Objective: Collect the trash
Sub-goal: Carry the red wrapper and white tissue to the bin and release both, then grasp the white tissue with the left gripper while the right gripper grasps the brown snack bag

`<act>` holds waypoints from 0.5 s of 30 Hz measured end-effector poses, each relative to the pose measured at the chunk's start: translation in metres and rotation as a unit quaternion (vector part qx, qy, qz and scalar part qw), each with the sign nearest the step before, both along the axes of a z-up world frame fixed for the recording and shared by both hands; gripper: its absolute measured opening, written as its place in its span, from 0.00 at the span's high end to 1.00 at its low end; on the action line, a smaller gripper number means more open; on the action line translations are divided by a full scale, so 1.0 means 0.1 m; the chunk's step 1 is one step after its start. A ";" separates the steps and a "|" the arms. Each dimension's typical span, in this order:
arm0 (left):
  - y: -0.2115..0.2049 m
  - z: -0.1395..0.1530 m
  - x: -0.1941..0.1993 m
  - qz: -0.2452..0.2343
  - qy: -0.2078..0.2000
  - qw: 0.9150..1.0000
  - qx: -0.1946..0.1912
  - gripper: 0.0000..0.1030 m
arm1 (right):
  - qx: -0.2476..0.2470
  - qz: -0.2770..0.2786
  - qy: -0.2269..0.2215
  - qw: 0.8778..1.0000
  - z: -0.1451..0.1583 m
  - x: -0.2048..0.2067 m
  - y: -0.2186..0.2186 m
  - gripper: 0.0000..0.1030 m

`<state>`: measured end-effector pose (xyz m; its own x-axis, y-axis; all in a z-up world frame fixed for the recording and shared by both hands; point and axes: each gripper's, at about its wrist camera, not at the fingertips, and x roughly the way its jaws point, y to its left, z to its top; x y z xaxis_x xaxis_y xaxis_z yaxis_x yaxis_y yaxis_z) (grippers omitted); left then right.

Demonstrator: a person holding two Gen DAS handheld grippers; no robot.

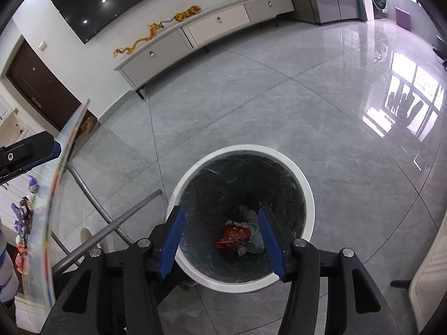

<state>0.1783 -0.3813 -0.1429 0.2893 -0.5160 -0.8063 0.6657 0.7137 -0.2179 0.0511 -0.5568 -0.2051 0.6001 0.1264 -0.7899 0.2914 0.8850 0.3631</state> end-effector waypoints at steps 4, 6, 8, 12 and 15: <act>0.22 0.18 -0.16 0.002 -0.020 1.000 -0.006 0.48 | -0.011 -0.004 -0.024 1.000 0.22 -0.07 0.03 0.49; 0.34 0.27 -0.27 0.000 -0.037 0.999 0.003 0.48 | -0.017 -0.004 -0.036 0.999 0.34 -0.12 0.08 0.49; 0.52 0.35 -0.36 0.001 -0.047 0.999 0.005 0.48 | -0.026 -0.001 -0.047 0.999 0.47 -0.17 0.15 0.49; 0.92 0.48 -0.50 0.015 -0.055 0.998 -0.001 0.48 | -0.039 0.015 -0.071 0.997 0.73 -0.23 0.32 0.49; 1.30 0.58 -0.55 0.037 -0.065 0.997 -0.005 0.48 | -0.047 0.031 -0.090 0.994 0.93 -0.24 0.50 0.49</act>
<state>0.1231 -0.2508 -0.0847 0.4287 -0.4975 -0.7541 0.6345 0.7600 -0.1406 0.0272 -0.5064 -0.1125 0.7261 0.0987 -0.6805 0.1729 0.9316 0.3197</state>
